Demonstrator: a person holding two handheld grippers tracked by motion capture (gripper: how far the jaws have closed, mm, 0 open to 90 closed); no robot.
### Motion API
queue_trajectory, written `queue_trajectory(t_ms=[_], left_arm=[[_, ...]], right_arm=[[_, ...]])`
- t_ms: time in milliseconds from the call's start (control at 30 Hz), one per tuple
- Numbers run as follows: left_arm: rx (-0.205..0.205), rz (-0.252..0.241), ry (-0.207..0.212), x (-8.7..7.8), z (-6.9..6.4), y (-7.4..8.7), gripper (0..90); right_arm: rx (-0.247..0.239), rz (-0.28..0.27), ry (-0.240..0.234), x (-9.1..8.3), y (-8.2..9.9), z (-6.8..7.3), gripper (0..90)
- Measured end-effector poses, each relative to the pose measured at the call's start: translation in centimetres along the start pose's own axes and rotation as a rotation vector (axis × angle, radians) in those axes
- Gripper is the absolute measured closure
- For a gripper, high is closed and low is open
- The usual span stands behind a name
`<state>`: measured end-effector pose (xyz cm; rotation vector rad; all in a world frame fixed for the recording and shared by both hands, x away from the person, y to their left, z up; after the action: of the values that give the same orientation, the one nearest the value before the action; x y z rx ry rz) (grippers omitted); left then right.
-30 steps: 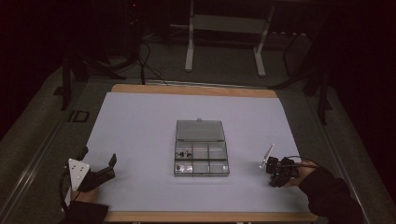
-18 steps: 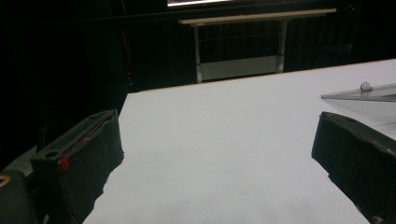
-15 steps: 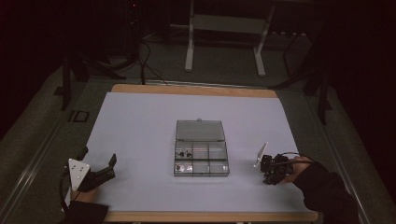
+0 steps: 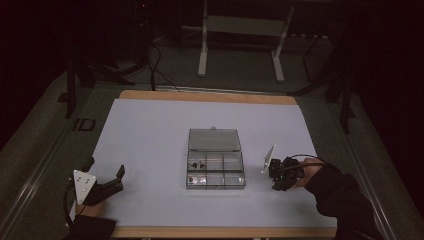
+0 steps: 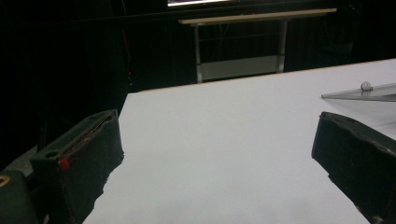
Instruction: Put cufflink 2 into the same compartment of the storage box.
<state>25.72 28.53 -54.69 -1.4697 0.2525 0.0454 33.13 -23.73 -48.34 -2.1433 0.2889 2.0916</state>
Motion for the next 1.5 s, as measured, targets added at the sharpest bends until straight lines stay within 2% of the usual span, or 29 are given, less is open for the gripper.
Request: queue_trajectory(t_ms=[367,433,667,933,1200,1500], left_arm=[[-0.002,-0.002,0.002,0.0,0.0,0.0,2.9],[-0.005,-0.003,0.003,0.0,0.0,0.0,2.9],[-0.003,-0.004,0.003,0.0,0.0,0.0,2.8],[-0.006,-0.005,0.003,0.0,0.0,0.0,2.8],[-0.011,-0.002,0.009,0.0,0.1,0.0,2.8],[-0.001,-0.009,0.01,-0.1,0.0,0.0,2.9]], right_arm=[[-0.074,-0.022,0.028,-2.2,-3.8,-0.1,72.1],[-0.077,-0.023,0.028,-2.3,-4.0,-0.1,72.1],[-0.126,-0.045,0.047,-3.5,-6.5,0.5,72.1],[-0.164,-0.052,0.05,-3.8,-8.7,0.9,72.1],[-0.208,-0.081,0.053,-4.0,-11.3,1.6,72.1],[-0.253,-0.078,0.053,-4.2,-14.1,2.6,72.1]])
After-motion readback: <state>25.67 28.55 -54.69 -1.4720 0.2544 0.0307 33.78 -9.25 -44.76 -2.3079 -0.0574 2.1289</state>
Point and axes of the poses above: each handheld gripper's, and its own axes: x roughly forward along the jaws, y roughly out of its underside, z roughly to its left, the point moved 3 cm from there along x, roughly forward along the jaws, and after that the axes turned 4 degrees about z, right-handed, at the moved point
